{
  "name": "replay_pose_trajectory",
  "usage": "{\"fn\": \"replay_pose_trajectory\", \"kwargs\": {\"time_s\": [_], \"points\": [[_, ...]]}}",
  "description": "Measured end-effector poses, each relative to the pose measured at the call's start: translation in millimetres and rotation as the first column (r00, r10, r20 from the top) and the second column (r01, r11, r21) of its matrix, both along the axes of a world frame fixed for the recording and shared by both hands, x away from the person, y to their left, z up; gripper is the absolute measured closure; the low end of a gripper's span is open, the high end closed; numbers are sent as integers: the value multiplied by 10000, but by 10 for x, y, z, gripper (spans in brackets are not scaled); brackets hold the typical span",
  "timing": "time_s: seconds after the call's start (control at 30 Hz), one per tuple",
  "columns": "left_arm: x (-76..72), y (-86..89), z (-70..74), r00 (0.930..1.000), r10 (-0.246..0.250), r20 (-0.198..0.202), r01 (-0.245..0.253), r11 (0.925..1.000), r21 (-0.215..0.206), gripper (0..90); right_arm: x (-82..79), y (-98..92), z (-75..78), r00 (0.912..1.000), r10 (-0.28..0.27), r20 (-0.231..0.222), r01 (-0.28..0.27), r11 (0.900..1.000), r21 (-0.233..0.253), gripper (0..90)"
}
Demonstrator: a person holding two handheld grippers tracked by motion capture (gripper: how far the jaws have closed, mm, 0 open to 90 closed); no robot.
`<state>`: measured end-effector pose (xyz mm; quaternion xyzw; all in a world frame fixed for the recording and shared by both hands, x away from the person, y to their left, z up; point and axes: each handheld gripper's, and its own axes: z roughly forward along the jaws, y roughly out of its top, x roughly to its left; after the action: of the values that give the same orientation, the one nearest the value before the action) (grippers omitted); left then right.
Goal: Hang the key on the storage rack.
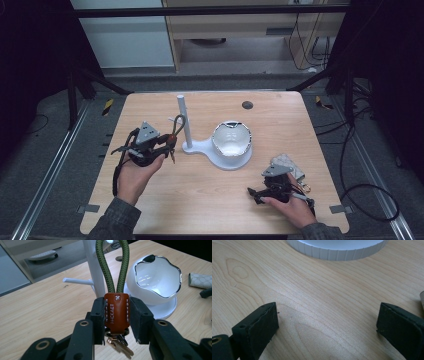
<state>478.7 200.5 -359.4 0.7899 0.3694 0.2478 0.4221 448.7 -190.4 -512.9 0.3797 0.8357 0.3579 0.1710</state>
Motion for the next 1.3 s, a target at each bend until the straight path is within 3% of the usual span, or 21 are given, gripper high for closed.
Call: {"fn": "replay_pose_trajectory", "kwargs": {"time_s": [0.53, 1.3], "points": [[305, -74, -213, 9975, 494, -504, -496, 9988, -28, 656, -8, 2, 3, 10000, -24, -76, 25, 10000, 60, 38], [399, -138, -357, 9973, 653, -348, -662, 9974, -267, 654, -15, -1, 4, 10000, 1, -85, 0, 10000, 49, 38]]}}
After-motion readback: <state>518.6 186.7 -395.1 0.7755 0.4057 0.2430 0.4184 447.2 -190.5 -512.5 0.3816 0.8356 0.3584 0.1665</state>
